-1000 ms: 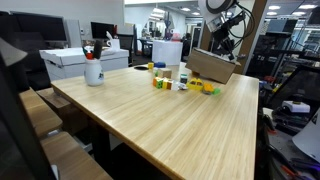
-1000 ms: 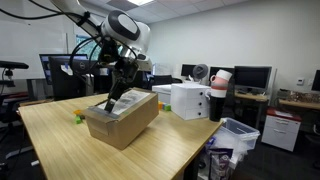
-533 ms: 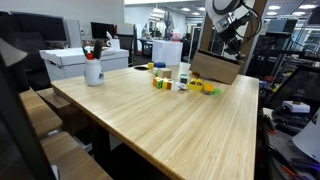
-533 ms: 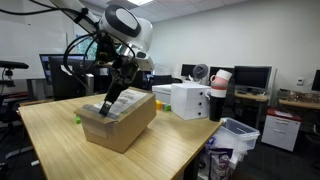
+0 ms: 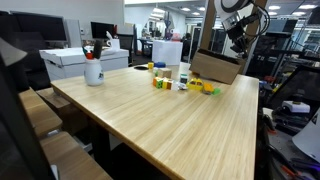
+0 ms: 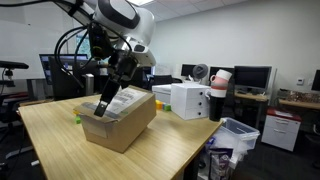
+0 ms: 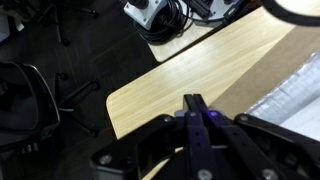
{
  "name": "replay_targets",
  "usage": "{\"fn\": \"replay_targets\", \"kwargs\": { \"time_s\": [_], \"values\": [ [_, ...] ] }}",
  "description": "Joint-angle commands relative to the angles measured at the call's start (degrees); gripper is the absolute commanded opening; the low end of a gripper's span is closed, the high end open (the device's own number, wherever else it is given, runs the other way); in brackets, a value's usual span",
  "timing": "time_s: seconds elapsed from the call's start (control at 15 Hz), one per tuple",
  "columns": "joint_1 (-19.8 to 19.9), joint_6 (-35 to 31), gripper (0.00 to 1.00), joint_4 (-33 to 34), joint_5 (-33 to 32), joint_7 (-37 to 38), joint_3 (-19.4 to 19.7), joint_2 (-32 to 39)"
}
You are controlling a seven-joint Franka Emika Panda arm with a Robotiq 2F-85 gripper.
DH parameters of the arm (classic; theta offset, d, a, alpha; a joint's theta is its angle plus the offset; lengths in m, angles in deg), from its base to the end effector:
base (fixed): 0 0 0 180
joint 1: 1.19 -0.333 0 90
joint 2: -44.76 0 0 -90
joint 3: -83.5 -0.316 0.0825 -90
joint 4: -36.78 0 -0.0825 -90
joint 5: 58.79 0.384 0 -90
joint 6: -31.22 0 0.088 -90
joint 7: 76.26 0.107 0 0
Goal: Move the box forward then turn it over
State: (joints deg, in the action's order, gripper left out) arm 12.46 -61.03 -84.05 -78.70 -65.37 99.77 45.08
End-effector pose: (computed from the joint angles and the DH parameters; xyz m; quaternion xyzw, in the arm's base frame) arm 0.4020 -0.2719 0.3898 0.9111 -0.2861 -0.2698 0.1234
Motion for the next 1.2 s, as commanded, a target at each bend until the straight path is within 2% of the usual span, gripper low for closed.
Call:
{"fn": "replay_targets", "kwargs": {
  "time_s": [0.0, 0.07, 0.27, 0.4, 0.47, 0.73, 0.87, 1.07, 1.13],
  "values": [
    [-0.7, -6.98, 0.03, -3.88, -0.82, 0.78, -1.81, -6.77],
    [-1.0, -8.9, 0.24, -4.32, -1.1, 0.49, -2.27, -7.68],
    [-1.84, -16.53, 0.38, -6.38, -0.82, 0.01, -4.03, -11.19],
    [-2.64, -23.19, 0.53, -7.91, -0.33, -0.61, -5.32, -12.66],
    [-3.39, -28.41, 0.65, -8.9, 1.01, -1.18, -6.12, -13.17],
    [-5.5, -39.41, 0.89, -10.06, 2.52, -2.09, -8.4, -11.58],
    [-6.27, -42.78, 0.97, -10.18, 3.03, -2.59, -9.24, -10.64],
    [-7.07, -45.47, 1.0, -9.59, 4.72, -3.74, -9.82, -9.08],
    [-7.21, -46.32, 0.84, -9.6, 5.33, -4.21, -9.79, -8.65]
  ]
}}
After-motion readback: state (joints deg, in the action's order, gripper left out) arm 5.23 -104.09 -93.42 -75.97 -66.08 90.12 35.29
